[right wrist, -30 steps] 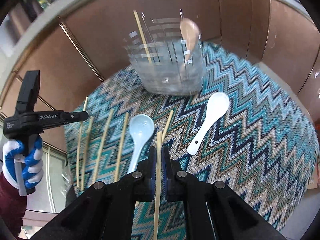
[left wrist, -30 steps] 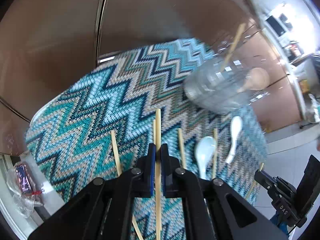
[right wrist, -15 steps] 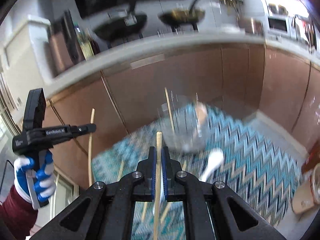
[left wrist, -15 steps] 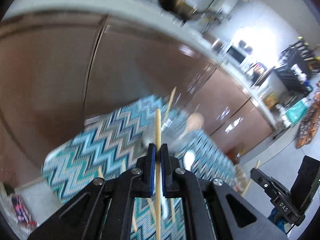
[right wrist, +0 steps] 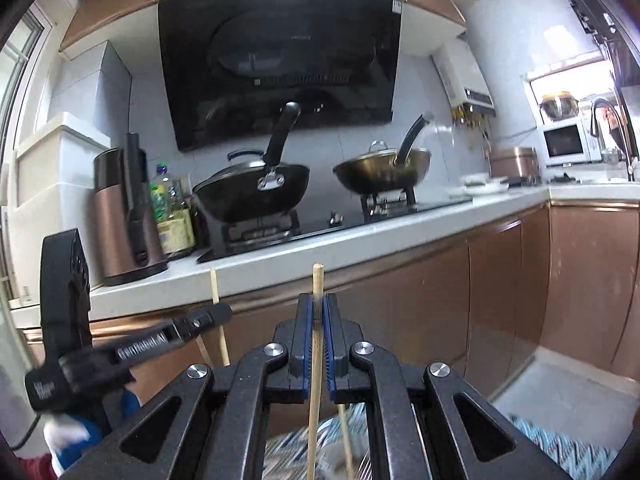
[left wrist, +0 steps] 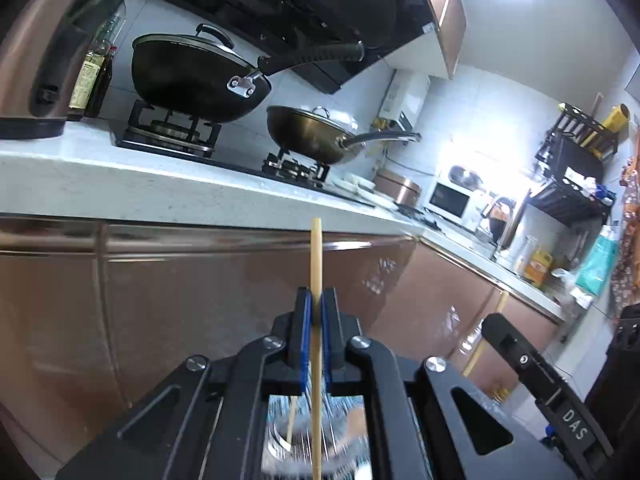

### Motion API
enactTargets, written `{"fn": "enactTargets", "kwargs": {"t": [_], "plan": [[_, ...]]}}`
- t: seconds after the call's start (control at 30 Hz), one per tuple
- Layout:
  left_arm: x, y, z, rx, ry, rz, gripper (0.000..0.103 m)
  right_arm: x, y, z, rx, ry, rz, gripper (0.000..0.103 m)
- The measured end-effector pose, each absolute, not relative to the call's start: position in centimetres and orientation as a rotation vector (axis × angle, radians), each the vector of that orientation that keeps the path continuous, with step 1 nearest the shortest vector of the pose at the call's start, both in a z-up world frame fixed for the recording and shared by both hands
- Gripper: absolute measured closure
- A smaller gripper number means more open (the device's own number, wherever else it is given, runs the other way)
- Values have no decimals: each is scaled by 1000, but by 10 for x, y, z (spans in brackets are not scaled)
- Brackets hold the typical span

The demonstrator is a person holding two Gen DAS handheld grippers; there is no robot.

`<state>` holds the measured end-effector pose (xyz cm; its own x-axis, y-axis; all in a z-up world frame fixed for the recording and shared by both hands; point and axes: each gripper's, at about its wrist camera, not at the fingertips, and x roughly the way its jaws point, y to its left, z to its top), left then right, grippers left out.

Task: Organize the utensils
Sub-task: 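Lift both chopsticks and lower them into the clear utensil holder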

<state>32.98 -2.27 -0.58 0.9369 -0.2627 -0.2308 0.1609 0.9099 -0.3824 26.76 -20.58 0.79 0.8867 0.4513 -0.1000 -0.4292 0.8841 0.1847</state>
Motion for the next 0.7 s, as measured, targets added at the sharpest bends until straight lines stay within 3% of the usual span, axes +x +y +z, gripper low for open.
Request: {"fn": "enactTargets", "kwargs": {"t": [0.3, 0.6, 0.7], "plan": [[383, -49, -60, -339, 235, -159, 99, 323, -201, -47, 140, 109, 423, 97], [392, -55, -108, -350, 277, -132, 97, 323, -192, -99, 84, 172, 398, 97], [385, -54, -108, -335, 277, -131, 95, 316, -196, -98, 86, 184, 381, 88]]}}
